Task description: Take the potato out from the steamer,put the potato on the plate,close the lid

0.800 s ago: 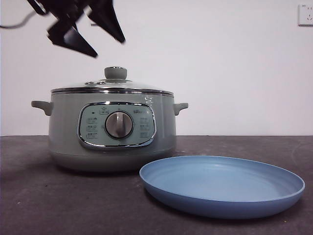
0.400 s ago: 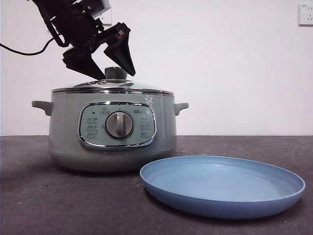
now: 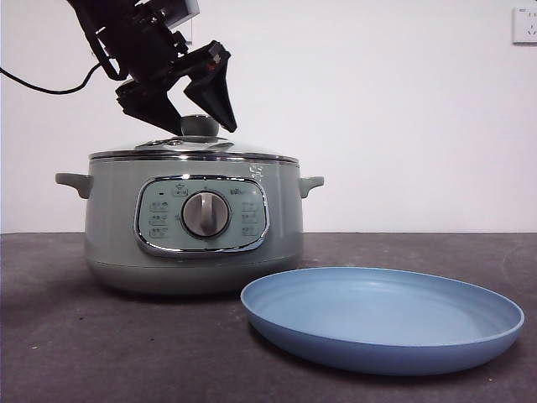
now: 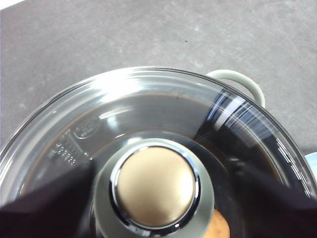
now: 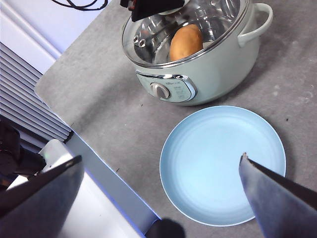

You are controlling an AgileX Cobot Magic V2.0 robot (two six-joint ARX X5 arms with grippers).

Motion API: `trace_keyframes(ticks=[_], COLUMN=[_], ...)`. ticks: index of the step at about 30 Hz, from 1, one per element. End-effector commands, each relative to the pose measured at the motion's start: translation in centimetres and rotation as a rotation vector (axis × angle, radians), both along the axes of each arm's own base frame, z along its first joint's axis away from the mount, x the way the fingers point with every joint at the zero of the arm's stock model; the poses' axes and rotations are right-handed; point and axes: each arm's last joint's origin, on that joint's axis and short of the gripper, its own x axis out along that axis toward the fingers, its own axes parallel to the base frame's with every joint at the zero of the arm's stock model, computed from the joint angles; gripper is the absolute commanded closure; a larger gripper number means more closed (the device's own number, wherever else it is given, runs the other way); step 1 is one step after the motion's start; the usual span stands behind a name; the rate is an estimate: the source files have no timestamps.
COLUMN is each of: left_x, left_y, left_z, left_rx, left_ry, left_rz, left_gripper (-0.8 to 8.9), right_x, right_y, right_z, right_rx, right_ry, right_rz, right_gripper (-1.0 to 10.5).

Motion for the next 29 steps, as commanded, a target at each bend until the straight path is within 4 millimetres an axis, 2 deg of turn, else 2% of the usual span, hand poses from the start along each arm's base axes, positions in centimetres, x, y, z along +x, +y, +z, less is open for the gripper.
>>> trace_keyframes(ticks=[1,2,9,15,23,29], left_x=[0.0,0.0,-0.1,-0.5,-2.3,-5.3], left_y=[-0.1,0.0,0.0,0.2,1.7,3.9], left_z=[-0.3,-0.3,-0.1,0.9,4.2,7.6], left_rx=[0.012,0.013,0.009,-0.003,-0.044,-0.066], left_ry=[0.013,0.016,0.006,-0.022,-0.099,-0.15], left_rz=[-0.008,-0.008,-0.008,-0.005,0.023,0.071], left_gripper=[8.04,8.3,8.22,8.22,8.22,8.22], right_x=[0.1,0.1,0.3,0.3,0.9,2.7], right_y=[0.0,0.0,0.1,0.1,0.1,0.7], right_z=[0.1,0.1,0.0,0.0,0.1,0.3], right_rx=[0.002,0.002,0.001,0.002,0.023,0.069], right_ry=[-0.008,-0.007,-0.001,-0.003,0.0,-0.014], right_rz=[0.001,0.001,0.001,0.001,-0.018,-0.031], right_gripper=[2.5,2.5,2.5,2.6,2.6,2.6])
